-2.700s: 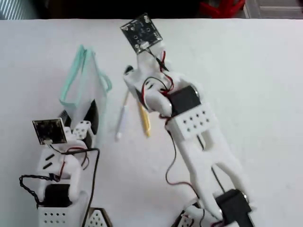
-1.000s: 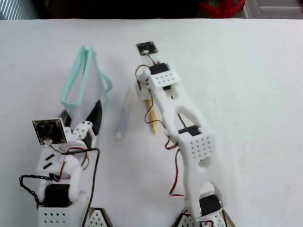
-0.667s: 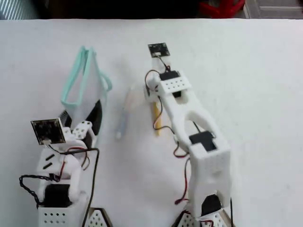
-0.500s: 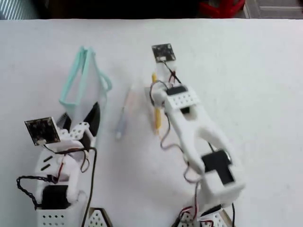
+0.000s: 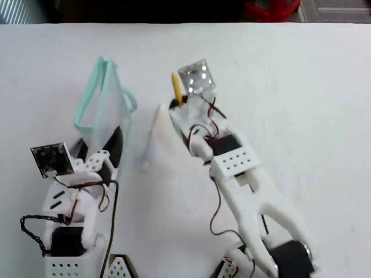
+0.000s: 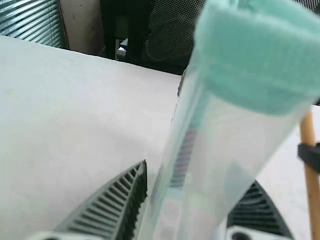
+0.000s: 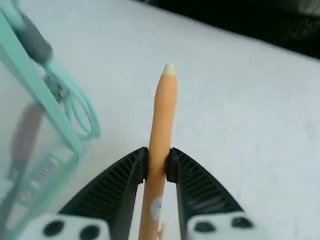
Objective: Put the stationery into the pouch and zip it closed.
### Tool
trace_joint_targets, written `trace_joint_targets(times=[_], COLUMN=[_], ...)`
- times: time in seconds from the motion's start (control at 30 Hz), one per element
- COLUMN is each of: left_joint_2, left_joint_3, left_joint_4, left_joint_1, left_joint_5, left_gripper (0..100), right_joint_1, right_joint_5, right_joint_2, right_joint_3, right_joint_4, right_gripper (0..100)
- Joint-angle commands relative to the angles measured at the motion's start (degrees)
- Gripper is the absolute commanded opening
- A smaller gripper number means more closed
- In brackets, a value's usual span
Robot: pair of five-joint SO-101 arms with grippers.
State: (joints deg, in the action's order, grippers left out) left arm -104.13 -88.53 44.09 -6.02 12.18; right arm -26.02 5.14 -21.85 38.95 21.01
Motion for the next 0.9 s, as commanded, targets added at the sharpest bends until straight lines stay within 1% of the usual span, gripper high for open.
trace_joint_targets(times=[0.0,0.07,0.13,0.3,0.37,0.5,0.67,0.87], left_joint_2=[-0.4,-0.4,-0.4,-0.4,-0.4,-0.4,-0.4,-0.4], left_joint_3=[0.0,-0.7,-0.7,-0.6,-0.6,-0.6,-0.6,-0.6], left_joint_4=[-3.5,-4.5,-4.7,-4.7,-4.7,-4.7,-4.7,-4.7], left_joint_1=[0.0,0.0,0.0,0.0,0.0,0.0,1.3,1.1], left_joint_5=[0.0,0.0,0.0,0.0,0.0,0.0,-0.1,-0.1], left_gripper=[26,26,26,26,26,26,26,26], right_joint_1=[-3.6,-6.5,-10.2,-20.1,-21.9,-24.0,-27.2,-27.3], right_joint_5=[1.0,1.3,3.3,7.0,8.5,8.6,8.7,8.6], right_joint_2=[-10.9,-13.5,-13.2,-5.3,-1.9,2.9,7.2,13.1], right_joint_3=[-15.0,-24.1,-32.5,-46.4,-51.5,-61.1,-62.5,-62.7], right_joint_4=[8.2,11.7,14.1,15.5,15.9,18.1,18.9,18.8], right_gripper=[1.7,1.7,1.7,1.7,1.7,1.7,1.7,1.8])
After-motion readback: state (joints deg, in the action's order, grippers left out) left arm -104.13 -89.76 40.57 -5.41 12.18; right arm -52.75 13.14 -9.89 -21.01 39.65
